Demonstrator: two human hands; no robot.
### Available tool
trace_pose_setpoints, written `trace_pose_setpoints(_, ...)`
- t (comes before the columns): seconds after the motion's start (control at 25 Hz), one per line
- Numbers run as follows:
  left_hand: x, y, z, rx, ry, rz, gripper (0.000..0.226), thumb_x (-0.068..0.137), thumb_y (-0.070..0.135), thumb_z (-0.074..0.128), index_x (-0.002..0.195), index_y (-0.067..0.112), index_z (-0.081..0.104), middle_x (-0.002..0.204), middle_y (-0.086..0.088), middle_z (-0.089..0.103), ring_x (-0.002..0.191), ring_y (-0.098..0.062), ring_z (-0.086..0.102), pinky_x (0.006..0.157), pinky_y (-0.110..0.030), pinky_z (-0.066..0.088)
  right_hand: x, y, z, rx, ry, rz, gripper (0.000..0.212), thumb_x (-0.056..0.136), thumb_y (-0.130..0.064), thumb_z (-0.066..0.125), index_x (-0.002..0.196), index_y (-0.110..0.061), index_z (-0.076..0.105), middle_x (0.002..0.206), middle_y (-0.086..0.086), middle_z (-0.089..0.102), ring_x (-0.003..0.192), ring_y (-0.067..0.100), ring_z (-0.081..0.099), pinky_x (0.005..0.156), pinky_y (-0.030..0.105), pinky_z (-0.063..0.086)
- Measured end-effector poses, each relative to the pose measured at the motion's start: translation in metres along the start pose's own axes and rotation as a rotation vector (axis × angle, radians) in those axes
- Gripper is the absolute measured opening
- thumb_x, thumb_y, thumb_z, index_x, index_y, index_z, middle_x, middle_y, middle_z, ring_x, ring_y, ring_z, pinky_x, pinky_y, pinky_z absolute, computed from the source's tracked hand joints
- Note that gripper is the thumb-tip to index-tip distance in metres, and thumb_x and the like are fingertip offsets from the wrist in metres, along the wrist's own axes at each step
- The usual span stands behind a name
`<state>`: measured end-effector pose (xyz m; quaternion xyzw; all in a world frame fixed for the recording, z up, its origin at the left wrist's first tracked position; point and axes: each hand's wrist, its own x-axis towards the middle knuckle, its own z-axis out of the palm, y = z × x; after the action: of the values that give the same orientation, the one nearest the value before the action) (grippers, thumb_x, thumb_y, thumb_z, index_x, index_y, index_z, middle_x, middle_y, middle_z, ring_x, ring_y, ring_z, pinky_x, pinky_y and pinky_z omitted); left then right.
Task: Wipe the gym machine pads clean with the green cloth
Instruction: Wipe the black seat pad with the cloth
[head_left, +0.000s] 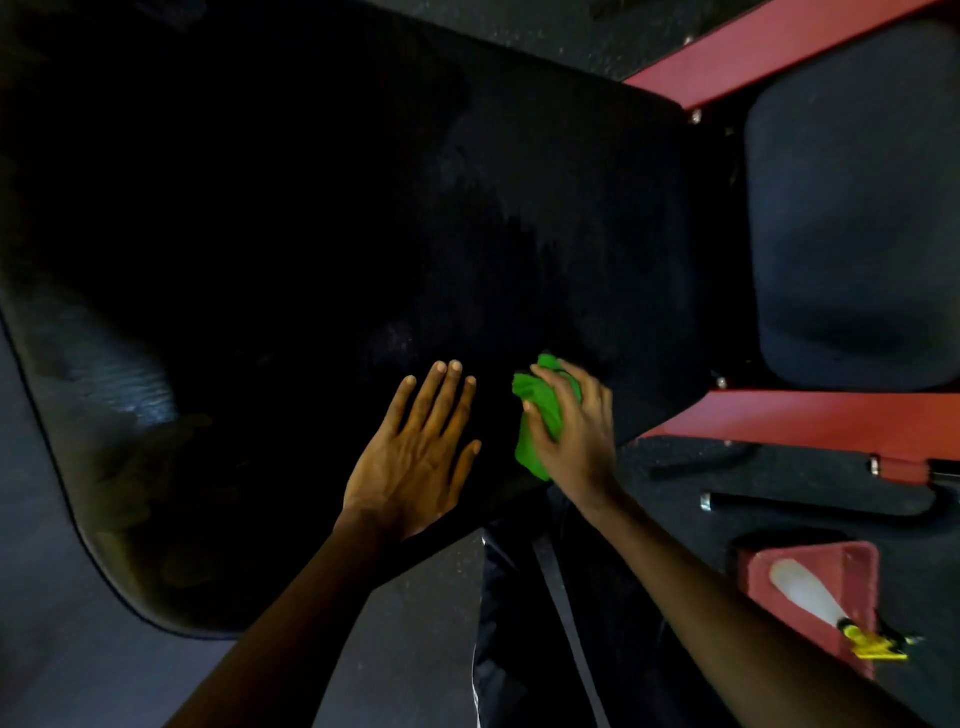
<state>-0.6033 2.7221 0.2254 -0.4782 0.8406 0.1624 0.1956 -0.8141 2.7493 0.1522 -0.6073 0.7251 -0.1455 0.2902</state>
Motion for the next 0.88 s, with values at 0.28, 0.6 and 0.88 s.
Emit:
trace_pose_setpoints(0.28, -0.001, 0.000, 0.000, 0.000, 0.005, -0.010, 0.069, 0.104, 0.050, 0.013, 0.159, 0.008, 0.006, 0.166, -0.014, 0.002, 0.154, -0.029, -0.004, 0.125, -0.049, 0.003, 0.104, -0.003, -0.007, -0.004, 0.065, 0.147, 0.039, 0.090, -0.037, 0.063, 0.129, -0.030, 0.060, 0.132, 0.002, 0.053, 0.114, 0.029, 0.051, 0.096, 0.045, 0.046)
trace_pose_setpoints(0.6, 0.000, 0.001, -0.001, 0.016, -0.009, -0.006, 0.069, 0.105, 0.050, 0.019, 0.159, 0.008, 0.010, 0.166, -0.014, 0.006, 0.154, -0.028, -0.002, 0.125, -0.047, 0.003, 0.005, -0.024, -0.001, 0.024, 0.009, 0.156, 0.046, 0.090, -0.039, 0.058, 0.136, -0.034, 0.055, 0.141, -0.002, 0.048, 0.121, 0.026, 0.049, 0.099, 0.042, 0.045)
trace_pose_setpoints(0.88, 0.000, 0.001, 0.001, 0.043, 0.018, -0.005, 0.069, 0.103, 0.049, 0.021, 0.158, 0.007, 0.014, 0.166, -0.015, 0.009, 0.155, -0.027, 0.003, 0.125, -0.047, 0.004, 0.005, -0.003, -0.005, -0.006, -0.039, 0.097, 0.041, 0.090, -0.037, 0.062, 0.131, -0.034, 0.058, 0.137, -0.001, 0.051, 0.116, 0.027, 0.050, 0.096, 0.044, 0.047)
